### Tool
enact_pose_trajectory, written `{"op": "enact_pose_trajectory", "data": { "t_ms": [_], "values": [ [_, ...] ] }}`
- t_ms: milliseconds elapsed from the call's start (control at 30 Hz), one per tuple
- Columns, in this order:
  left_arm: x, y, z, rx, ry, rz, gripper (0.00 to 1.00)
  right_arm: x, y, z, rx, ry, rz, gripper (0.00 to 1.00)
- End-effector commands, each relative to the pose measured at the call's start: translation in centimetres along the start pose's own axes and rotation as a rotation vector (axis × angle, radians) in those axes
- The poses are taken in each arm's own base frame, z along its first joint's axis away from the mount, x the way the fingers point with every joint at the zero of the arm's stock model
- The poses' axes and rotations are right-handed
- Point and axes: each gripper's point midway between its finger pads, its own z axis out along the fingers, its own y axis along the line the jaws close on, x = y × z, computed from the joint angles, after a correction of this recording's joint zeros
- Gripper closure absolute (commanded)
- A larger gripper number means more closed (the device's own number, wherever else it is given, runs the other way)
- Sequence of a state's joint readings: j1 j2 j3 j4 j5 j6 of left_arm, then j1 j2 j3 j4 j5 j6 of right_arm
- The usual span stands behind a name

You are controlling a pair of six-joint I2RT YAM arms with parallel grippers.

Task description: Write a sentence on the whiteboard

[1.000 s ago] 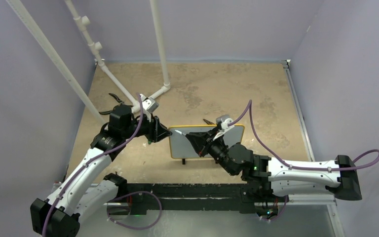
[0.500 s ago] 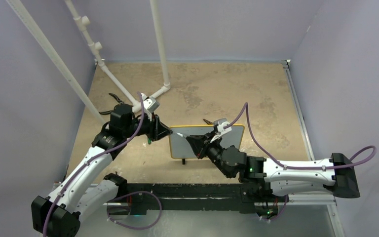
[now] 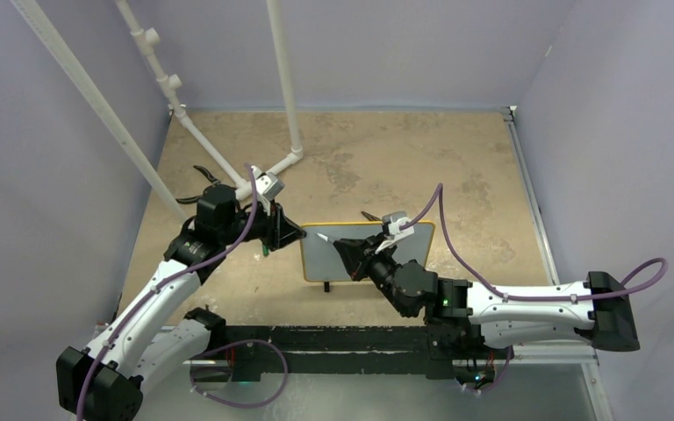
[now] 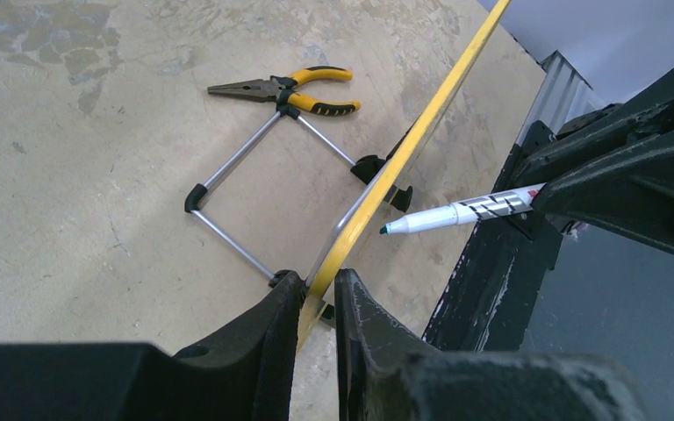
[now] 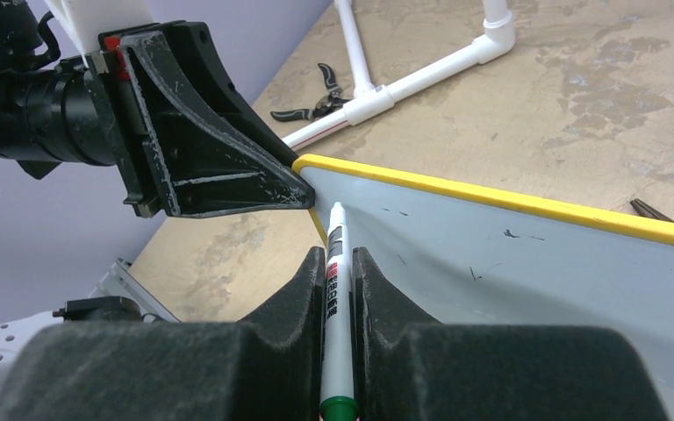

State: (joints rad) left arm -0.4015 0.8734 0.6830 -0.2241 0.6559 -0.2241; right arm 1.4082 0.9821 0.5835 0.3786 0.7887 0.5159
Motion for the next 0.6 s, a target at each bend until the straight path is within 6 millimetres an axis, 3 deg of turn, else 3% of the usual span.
{"op": "enact_pose_trajectory", "data": {
  "t_ms": [0,567],
  "values": [
    [-0.36,-0.1,0.18,0.018,-0.02,0.034,0.81,-0.92,-0.1,0.02,0.022,-0.048,0.034,1.0],
    [-0.25,-0.23,0.22,0.019,-0.019,0.044,0.99,-0.92,-0.42,0.2,0.056,-0.072,0.035,1.0]
  ]
}}
